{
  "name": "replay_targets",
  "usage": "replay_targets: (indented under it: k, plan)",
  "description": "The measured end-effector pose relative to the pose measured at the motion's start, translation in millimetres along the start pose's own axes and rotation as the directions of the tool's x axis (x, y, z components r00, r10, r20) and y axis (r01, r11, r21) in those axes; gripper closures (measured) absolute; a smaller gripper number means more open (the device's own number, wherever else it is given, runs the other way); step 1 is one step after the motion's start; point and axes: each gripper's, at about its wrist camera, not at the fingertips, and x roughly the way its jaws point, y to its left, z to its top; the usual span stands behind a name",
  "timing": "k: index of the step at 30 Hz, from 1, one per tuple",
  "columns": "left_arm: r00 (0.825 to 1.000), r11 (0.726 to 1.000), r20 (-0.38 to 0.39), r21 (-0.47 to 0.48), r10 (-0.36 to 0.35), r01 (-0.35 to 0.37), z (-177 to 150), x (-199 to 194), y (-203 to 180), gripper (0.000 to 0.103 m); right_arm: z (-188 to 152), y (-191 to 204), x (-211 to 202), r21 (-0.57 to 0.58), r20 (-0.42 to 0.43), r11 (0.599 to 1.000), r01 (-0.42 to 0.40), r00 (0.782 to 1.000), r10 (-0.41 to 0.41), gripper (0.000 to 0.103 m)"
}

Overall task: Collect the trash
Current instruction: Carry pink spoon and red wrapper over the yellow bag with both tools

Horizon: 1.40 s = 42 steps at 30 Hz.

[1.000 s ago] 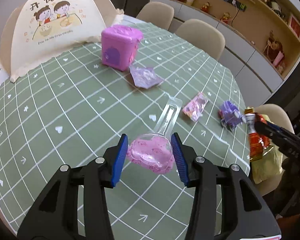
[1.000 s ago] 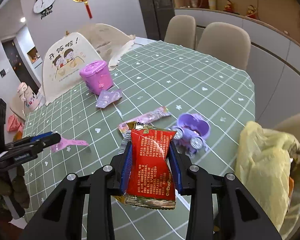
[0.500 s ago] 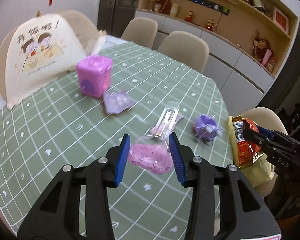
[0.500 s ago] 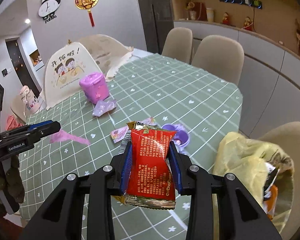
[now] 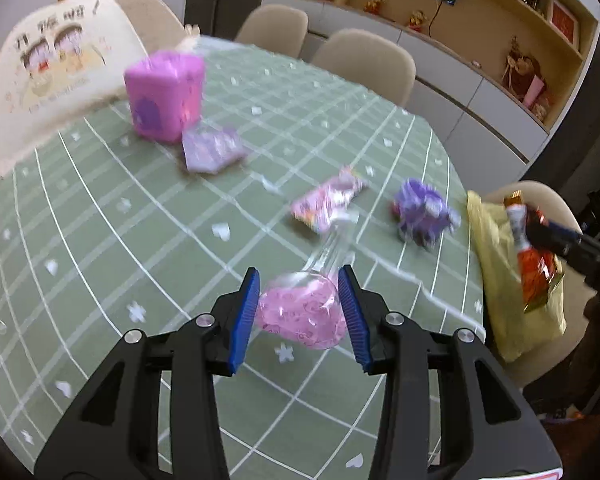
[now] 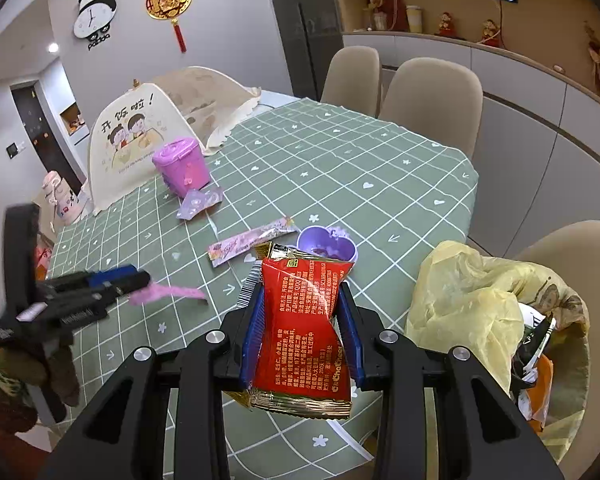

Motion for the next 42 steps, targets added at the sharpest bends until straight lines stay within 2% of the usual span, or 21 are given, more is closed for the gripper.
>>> replay_targets:
  k: [2,8,13,15,18,19,20,21,23,28,33,38,42]
  plan:
    - [0.999,1.000,-0.034,0.001,-0.018,0.018,-8,8,1,0.049,-2,0,1,-0.001,-0.007,1.000,-0.005,1.000,0.005,0.069]
    - [0.993,0.990,-0.120,0.143,0.005,0.012,-29,23,-12,0.048,-5,2,8,0.001,-0.030,1.000,-0.007,1.000,0.007,0.069]
    - [0.990,0.972,-0.141,0.234,0.018,0.016,-43,24,-18,0.048,-8,4,10,0.002,-0.040,1.000,-0.006,0.999,0.006,0.069]
    - [0.988,0.973,-0.148,0.230,0.042,-0.007,-45,28,-16,0.048,-8,5,10,0.002,-0.042,1.000,-0.006,0.999,0.006,0.069]
    - [0.989,0.984,-0.141,0.178,0.032,-0.006,-41,28,-12,0.048,-9,5,8,-0.002,-0.039,1.000,-0.006,0.999,0.006,0.069]
    - [0.989,0.986,-0.145,0.168,0.030,-0.006,-39,28,-11,0.049,-9,5,8,-0.003,-0.036,1.000,-0.005,0.999,0.005,0.069]
    - [0.989,0.987,-0.144,0.162,0.036,-0.012,-38,28,-10,0.061,-8,5,7,-0.003,-0.033,1.000,-0.004,0.999,0.004,0.069]
    - [0.988,0.986,-0.143,0.164,0.056,-0.032,-37,28,-11,0.060,-8,5,5,-0.004,-0.030,1.000,-0.002,1.000,0.002,0.069]
    - [0.987,0.988,-0.154,0.154,0.051,-0.028,-35,28,-11,0.060,-7,2,1,-0.004,-0.018,1.000,0.001,1.000,-0.001,0.069]
    - [0.994,0.990,-0.096,0.137,0.060,-0.047,-17,12,-21,0.060,-3,-7,-13,-0.006,0.017,1.000,0.019,1.000,-0.019,0.069]
    - [0.999,0.989,0.039,0.144,0.027,-0.032,21,-18,-55,0.060,7,-25,-35,-0.004,0.078,0.999,0.042,0.996,-0.041,0.069]
    - [0.986,0.984,0.161,0.175,-0.050,0.021,55,-47,-102,0.060,15,-44,-65,-0.013,0.147,0.997,0.078,0.986,-0.076,0.069]
    - [0.969,0.977,0.209,0.192,-0.132,0.092,73,-59,-142,0.060,17,-63,-91,-0.022,0.196,0.992,0.128,0.973,-0.121,0.069]
